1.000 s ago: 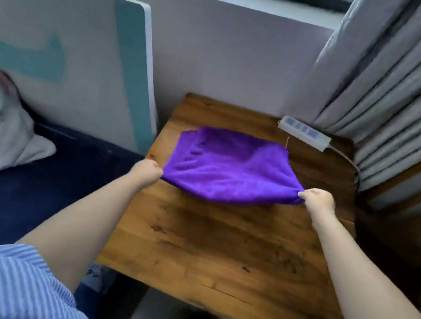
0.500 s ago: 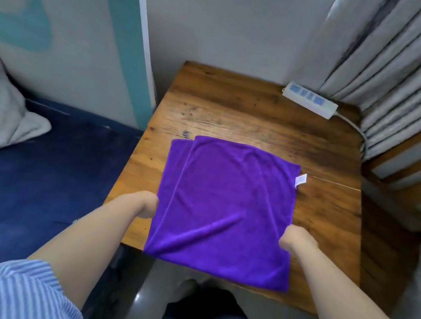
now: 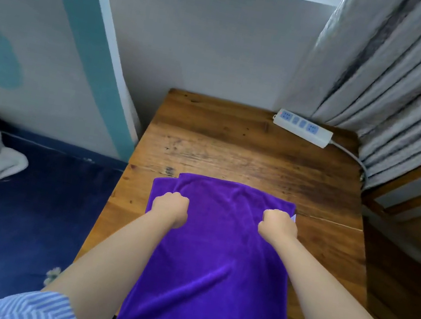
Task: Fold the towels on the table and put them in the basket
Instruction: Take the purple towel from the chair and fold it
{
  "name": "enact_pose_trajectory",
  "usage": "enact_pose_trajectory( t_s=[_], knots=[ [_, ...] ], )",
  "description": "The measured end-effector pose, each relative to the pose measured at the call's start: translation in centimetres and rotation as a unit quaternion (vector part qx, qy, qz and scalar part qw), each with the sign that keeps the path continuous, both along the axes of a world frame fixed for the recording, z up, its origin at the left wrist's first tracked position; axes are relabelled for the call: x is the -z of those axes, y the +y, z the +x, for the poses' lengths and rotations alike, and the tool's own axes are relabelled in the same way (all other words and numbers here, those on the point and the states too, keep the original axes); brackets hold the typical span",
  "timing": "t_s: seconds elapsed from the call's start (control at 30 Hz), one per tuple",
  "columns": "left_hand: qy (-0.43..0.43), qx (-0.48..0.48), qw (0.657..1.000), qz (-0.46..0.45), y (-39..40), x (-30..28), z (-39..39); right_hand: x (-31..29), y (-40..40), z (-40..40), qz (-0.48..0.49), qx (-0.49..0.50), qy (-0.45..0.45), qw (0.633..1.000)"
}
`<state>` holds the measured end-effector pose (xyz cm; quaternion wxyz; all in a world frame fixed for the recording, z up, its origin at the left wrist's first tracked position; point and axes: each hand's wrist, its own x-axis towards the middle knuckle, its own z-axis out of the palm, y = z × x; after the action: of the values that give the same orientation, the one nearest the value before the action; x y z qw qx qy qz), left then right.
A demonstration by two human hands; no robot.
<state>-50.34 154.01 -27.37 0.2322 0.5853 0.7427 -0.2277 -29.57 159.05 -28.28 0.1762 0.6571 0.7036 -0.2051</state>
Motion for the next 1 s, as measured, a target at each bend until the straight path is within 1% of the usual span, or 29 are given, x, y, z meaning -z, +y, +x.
enact_pose_trajectory(
  t_s=[0.17,0.27,0.57,0.67,0.77,0.8,0.87,0.9,0.93,1.0],
  knots=[
    [-0.003,0.014,1.000,0.005,4.7,1.5,1.2,1.9,3.9,1.3,0.012,-0.020,-0.019,1.000],
    [-0.008,0.015,1.000,0.012,7.3,3.1,1.6,3.6,5.9,2.1,0.005,-0.013,-0.025,1.000],
    [-0.056,0.010,0.993,0.103,9.6,8.6,2.3,6.5,7.5,3.0,0.039,-0.028,-0.009,0.999],
    [-0.031,0.010,0.991,0.131,10.0,9.1,2.3,6.9,7.6,2.9,0.040,-0.017,0.012,0.999],
    [0.004,0.023,0.992,0.122,10.2,9.1,2.3,7.0,7.4,3.3,0.076,0.011,0.066,0.995],
    [-0.003,0.021,0.991,0.129,10.1,8.8,2.1,6.9,7.2,3.5,0.087,0.023,0.086,0.992],
    [-0.025,0.026,0.981,0.190,10.0,8.2,1.7,6.0,6.9,3.8,0.079,0.038,0.105,0.991],
    [-0.024,0.045,0.975,0.215,9.6,8.0,1.3,5.6,6.6,4.1,0.071,0.044,0.129,0.988],
    [-0.028,0.054,0.972,0.225,9.1,7.5,0.9,5.3,6.5,4.4,0.058,0.045,0.156,0.985],
    [-0.079,0.048,0.971,0.220,7.6,6.7,0.0,4.2,5.7,4.6,0.010,0.035,0.192,0.981]
  ],
)
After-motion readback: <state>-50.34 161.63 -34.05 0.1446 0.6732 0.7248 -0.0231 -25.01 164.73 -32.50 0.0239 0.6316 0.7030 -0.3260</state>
